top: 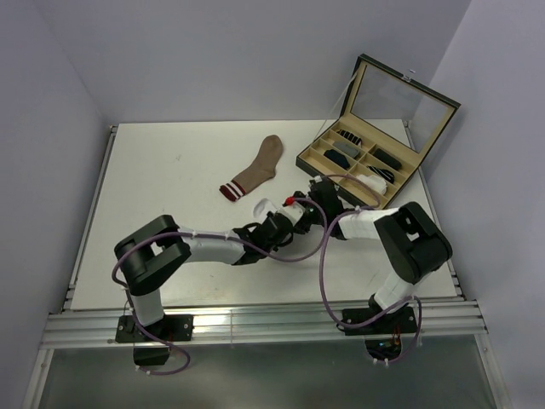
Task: Roll the socks
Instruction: Roll the sock at the center of the board.
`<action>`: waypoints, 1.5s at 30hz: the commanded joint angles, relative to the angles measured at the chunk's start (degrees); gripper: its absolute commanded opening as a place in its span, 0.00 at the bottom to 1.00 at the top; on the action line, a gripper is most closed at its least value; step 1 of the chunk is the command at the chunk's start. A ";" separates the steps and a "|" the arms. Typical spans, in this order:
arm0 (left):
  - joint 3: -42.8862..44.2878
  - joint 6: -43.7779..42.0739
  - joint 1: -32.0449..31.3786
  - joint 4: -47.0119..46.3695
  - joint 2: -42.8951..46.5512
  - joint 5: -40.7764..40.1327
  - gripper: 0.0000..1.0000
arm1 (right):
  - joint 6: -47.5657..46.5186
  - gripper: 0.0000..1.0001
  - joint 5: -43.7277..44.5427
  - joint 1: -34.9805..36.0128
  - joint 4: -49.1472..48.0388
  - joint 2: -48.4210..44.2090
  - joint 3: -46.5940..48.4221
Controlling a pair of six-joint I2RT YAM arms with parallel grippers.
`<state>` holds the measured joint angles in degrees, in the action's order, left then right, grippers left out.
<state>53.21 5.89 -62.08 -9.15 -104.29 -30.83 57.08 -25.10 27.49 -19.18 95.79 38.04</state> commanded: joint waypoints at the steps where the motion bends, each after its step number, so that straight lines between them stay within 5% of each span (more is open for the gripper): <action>1: -0.57 5.44 3.72 2.29 3.38 17.54 0.00 | -3.11 0.55 -1.97 -1.03 -1.30 -4.73 -0.25; 7: 3.12 10.18 10.93 7.47 3.31 32.29 0.00 | -3.29 0.68 -1.27 -3.93 -3.75 -7.98 -2.96; 20: 9.72 15.73 20.60 10.99 -4.34 50.59 0.00 | 3.91 0.72 1.28 -5.69 -20.36 -4.48 -11.93; 29: 10.07 19.42 24.73 10.73 -7.24 54.56 0.00 | 10.07 0.72 3.83 -5.86 -34.08 2.20 -15.37; 45: 7.88 26.10 27.98 9.67 -10.93 58.77 0.01 | 7.88 0.71 2.43 -5.69 -31.11 9.06 -9.66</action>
<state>63.02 30.92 -34.70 -3.20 -111.46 29.63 67.70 -23.66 21.96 -53.47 103.53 26.55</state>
